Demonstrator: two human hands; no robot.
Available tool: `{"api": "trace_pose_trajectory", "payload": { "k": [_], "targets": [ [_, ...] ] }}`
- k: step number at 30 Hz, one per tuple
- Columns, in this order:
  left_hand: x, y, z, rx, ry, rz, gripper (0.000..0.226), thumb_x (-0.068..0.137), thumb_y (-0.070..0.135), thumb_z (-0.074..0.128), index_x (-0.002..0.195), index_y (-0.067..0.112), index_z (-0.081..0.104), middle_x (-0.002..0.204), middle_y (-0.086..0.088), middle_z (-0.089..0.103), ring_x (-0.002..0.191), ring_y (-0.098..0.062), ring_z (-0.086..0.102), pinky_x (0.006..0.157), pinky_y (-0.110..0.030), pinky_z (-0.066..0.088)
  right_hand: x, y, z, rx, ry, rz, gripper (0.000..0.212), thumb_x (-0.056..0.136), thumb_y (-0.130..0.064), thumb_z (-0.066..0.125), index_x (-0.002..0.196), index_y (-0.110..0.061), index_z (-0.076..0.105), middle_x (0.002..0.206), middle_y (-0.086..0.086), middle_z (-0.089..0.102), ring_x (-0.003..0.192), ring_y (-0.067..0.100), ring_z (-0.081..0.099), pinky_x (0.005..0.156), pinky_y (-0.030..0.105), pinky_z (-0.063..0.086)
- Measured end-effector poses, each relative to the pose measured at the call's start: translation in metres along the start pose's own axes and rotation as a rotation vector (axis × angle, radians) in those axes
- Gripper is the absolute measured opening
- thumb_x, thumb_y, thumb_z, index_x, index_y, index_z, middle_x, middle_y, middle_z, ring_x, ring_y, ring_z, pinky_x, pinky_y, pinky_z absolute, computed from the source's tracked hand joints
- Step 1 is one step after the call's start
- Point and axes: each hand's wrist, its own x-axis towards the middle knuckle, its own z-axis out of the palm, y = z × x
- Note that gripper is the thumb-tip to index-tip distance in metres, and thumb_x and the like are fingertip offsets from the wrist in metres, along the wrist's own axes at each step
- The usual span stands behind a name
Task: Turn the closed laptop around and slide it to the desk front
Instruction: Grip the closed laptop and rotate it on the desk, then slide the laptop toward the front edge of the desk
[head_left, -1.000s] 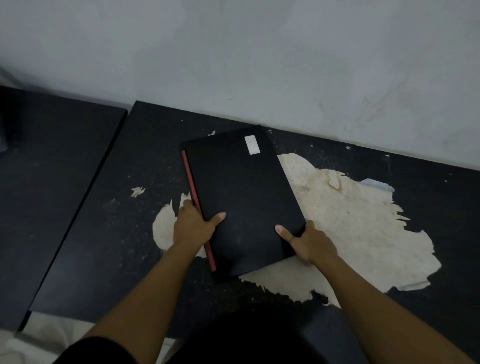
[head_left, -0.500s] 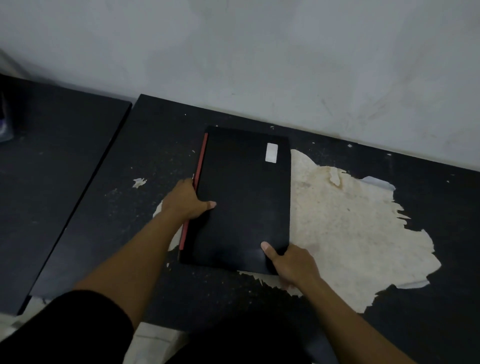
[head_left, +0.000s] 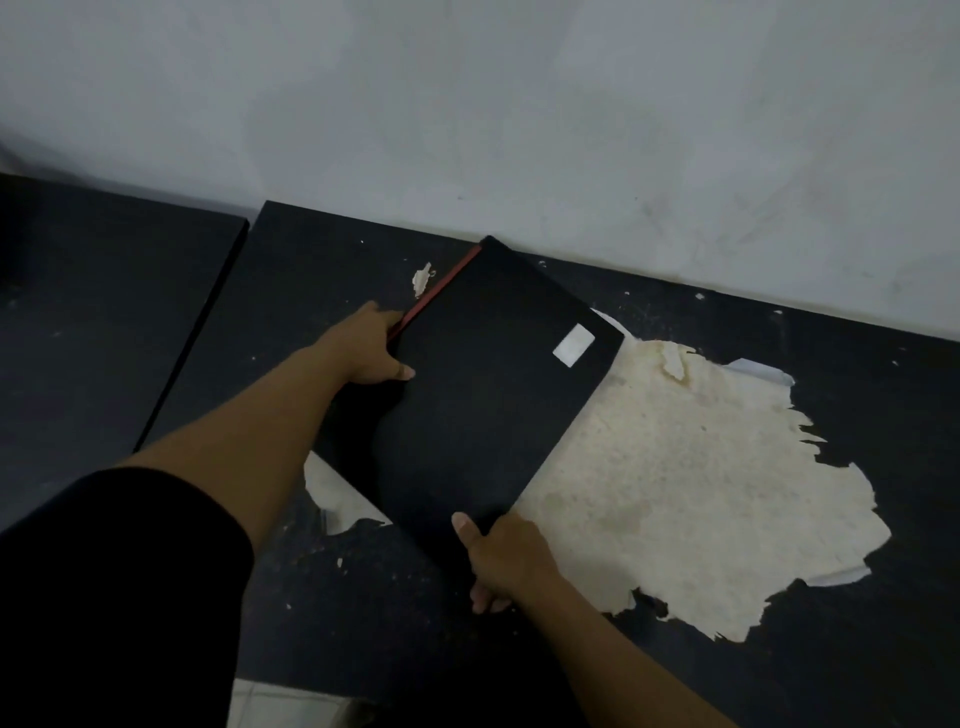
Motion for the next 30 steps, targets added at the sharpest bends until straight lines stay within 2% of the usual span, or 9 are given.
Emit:
{"api": "trace_pose_trajectory", "payload": {
  "k": [4, 7, 11, 14, 17, 21, 24, 27, 30],
  "targets": [
    [0.007, -0.003, 0.007, -0.045, -0.005, 0.025, 0.100, 0.072, 0.048, 0.084, 0.156, 0.026, 0.037, 0.145, -0.013, 0.038, 0.131, -0.036, 0.047, 0.110, -0.048, 0.040, 0.000, -0.005, 0.002, -0.081, 0.001, 0.004, 0.074, 0.097, -0.071, 0.036, 0.073, -0.006, 0.062, 0.069, 0.012, 0.077, 0.065, 0.026, 0.076, 0.074, 0.036, 0.064],
    [0.000, -0.008, 0.016, -0.098, 0.035, -0.001, 0.099, 0.078, 0.046, 0.082, 0.159, 0.024, 0.030, 0.144, -0.013, 0.039, 0.133, -0.034, 0.045, 0.112, -0.045, 0.038, -0.001, -0.008, -0.010, -0.117, -0.069, 0.025, 0.078, 0.093, -0.074, 0.040, 0.078, -0.002, 0.066, 0.072, 0.014, 0.077, 0.064, 0.027, 0.076, 0.067, 0.037, 0.065],
    [-0.034, -0.010, 0.040, -0.132, 0.276, -0.006, 0.087, 0.083, 0.049, 0.076, 0.157, 0.029, 0.035, 0.137, -0.015, 0.044, 0.125, -0.037, 0.046, 0.106, -0.051, 0.040, 0.009, -0.020, -0.065, -0.241, -0.093, -0.004, 0.062, 0.094, -0.061, 0.057, 0.078, -0.003, 0.066, 0.068, 0.015, 0.076, 0.057, 0.026, 0.073, 0.061, 0.035, 0.063],
    [-0.071, -0.008, 0.067, -0.105, 0.454, -0.124, 0.083, 0.082, 0.060, 0.070, 0.154, 0.032, 0.039, 0.136, -0.018, 0.040, 0.121, -0.040, 0.042, 0.099, -0.056, 0.039, 0.035, -0.033, -0.121, -0.327, 0.226, -0.100, 0.049, 0.091, -0.058, 0.062, 0.076, -0.011, 0.064, 0.070, 0.006, 0.072, 0.068, 0.025, 0.073, 0.070, 0.036, 0.060],
    [-0.100, -0.002, 0.089, -0.080, 0.454, -0.353, 0.093, 0.080, 0.077, 0.057, 0.158, 0.037, 0.025, 0.144, -0.022, 0.028, 0.127, -0.043, 0.033, 0.102, -0.058, 0.034, 0.061, -0.048, -0.166, -0.272, 0.583, -0.292, 0.037, 0.084, -0.051, 0.072, 0.103, -0.022, 0.060, 0.112, 0.010, 0.064, 0.104, 0.030, 0.064, 0.083, 0.035, 0.049],
    [-0.116, -0.003, 0.101, -0.282, 0.305, -0.546, 0.094, 0.083, 0.080, 0.048, 0.158, 0.048, 0.002, 0.153, -0.023, 0.011, 0.132, -0.050, 0.032, 0.104, -0.060, 0.036, 0.092, -0.068, -0.200, -0.432, 0.541, -0.283, 0.088, 0.083, -0.070, 0.064, 0.157, -0.043, 0.025, 0.161, 0.020, 0.021, 0.146, 0.043, 0.027, 0.116, 0.054, 0.028],
    [-0.120, 0.002, 0.100, -0.533, 0.213, -0.575, 0.094, 0.086, 0.076, 0.050, 0.155, 0.055, -0.009, 0.158, -0.027, 0.009, 0.131, -0.052, 0.043, 0.100, -0.053, 0.043, 0.107, -0.072, -0.208, -0.599, 0.466, -0.222, 0.094, 0.083, -0.083, 0.044, 0.159, -0.050, 0.000, 0.168, 0.022, 0.008, 0.153, 0.042, 0.013, 0.119, 0.059, 0.016],
    [-0.116, 0.013, 0.098, -0.717, 0.197, -0.577, 0.102, 0.083, 0.073, 0.059, 0.154, 0.056, -0.012, 0.161, -0.025, 0.011, 0.135, -0.049, 0.041, 0.082, -0.041, 0.051, 0.109, -0.070, -0.208, -0.625, 0.452, -0.225, 0.093, 0.084, -0.085, 0.038, 0.159, -0.050, -0.003, 0.164, 0.022, 0.015, 0.147, 0.046, 0.021, 0.117, 0.060, 0.020],
    [-0.107, 0.023, 0.101, -0.757, 0.279, -0.605, 0.109, 0.078, 0.075, 0.063, 0.155, 0.053, -0.011, 0.159, -0.023, 0.012, 0.129, -0.044, 0.047, 0.103, -0.046, 0.043, 0.105, -0.070, -0.208, -0.630, 0.475, -0.223, 0.092, 0.084, -0.085, 0.038, 0.159, -0.050, -0.001, 0.162, 0.025, 0.015, 0.146, 0.046, 0.021, 0.117, 0.058, 0.018]
  ]
}}
